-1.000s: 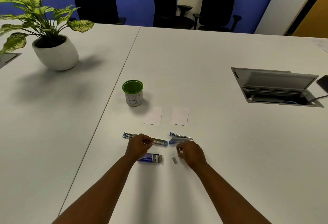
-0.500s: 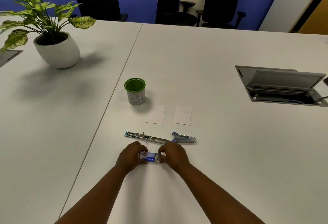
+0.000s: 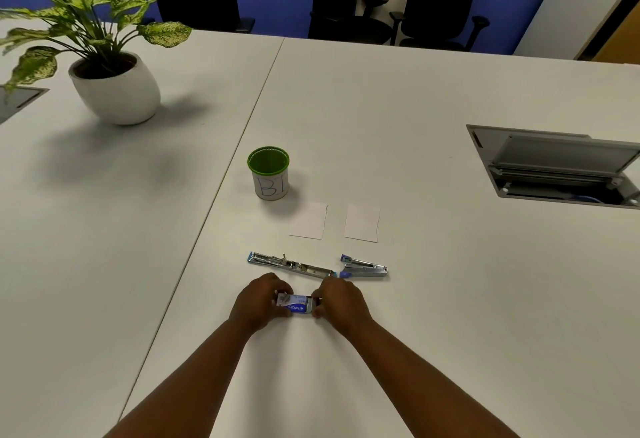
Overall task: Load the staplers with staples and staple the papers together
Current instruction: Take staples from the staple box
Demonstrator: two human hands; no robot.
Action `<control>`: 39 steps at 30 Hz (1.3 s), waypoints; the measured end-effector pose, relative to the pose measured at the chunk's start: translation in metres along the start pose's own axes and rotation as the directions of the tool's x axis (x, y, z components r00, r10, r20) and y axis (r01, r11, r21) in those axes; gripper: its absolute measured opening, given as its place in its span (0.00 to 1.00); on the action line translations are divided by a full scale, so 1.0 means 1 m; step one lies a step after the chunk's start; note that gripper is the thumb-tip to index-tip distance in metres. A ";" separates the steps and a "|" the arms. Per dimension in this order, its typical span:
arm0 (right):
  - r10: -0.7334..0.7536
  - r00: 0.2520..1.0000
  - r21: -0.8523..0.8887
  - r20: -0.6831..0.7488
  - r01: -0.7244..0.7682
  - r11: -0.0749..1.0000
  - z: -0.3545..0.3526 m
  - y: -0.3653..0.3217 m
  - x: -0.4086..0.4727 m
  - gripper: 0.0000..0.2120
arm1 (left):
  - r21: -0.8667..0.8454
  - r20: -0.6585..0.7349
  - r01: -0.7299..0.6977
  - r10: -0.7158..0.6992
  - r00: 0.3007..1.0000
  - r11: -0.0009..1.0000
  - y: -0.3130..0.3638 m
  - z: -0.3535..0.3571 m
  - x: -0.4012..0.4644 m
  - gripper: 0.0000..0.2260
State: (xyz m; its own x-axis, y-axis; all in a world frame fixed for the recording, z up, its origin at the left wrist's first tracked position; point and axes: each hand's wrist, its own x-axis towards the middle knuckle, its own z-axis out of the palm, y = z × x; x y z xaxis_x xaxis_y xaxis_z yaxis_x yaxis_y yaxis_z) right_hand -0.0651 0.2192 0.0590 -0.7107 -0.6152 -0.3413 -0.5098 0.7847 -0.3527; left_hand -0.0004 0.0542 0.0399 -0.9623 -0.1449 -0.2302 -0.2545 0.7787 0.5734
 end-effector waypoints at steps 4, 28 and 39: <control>0.096 0.994 0.216 -0.047 -0.084 0.973 0.001 0.004 -0.004 0.22 | -0.010 -0.005 0.001 -0.001 1.000 1.000 0.000 0.000 0.000 0.15; 0.532 0.826 0.940 0.185 -0.306 0.148 -0.012 0.012 -0.003 0.09 | -0.215 -0.163 -0.150 0.116 0.980 0.965 0.024 -0.008 0.003 0.18; 0.555 0.817 0.968 0.153 -0.238 0.084 -0.015 0.008 -0.001 0.05 | -0.198 -0.187 -0.173 0.136 0.973 0.965 0.038 -0.009 0.008 0.18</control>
State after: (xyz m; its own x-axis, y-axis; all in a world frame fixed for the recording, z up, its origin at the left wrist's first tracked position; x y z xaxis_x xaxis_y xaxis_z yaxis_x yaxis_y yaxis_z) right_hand -0.0757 0.2278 0.0696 -0.7901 -0.0788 -0.6079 0.5952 0.1382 -0.7916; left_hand -0.0187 0.0774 0.0668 -0.9888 -0.1493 0.0005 -0.0986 0.6556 0.7487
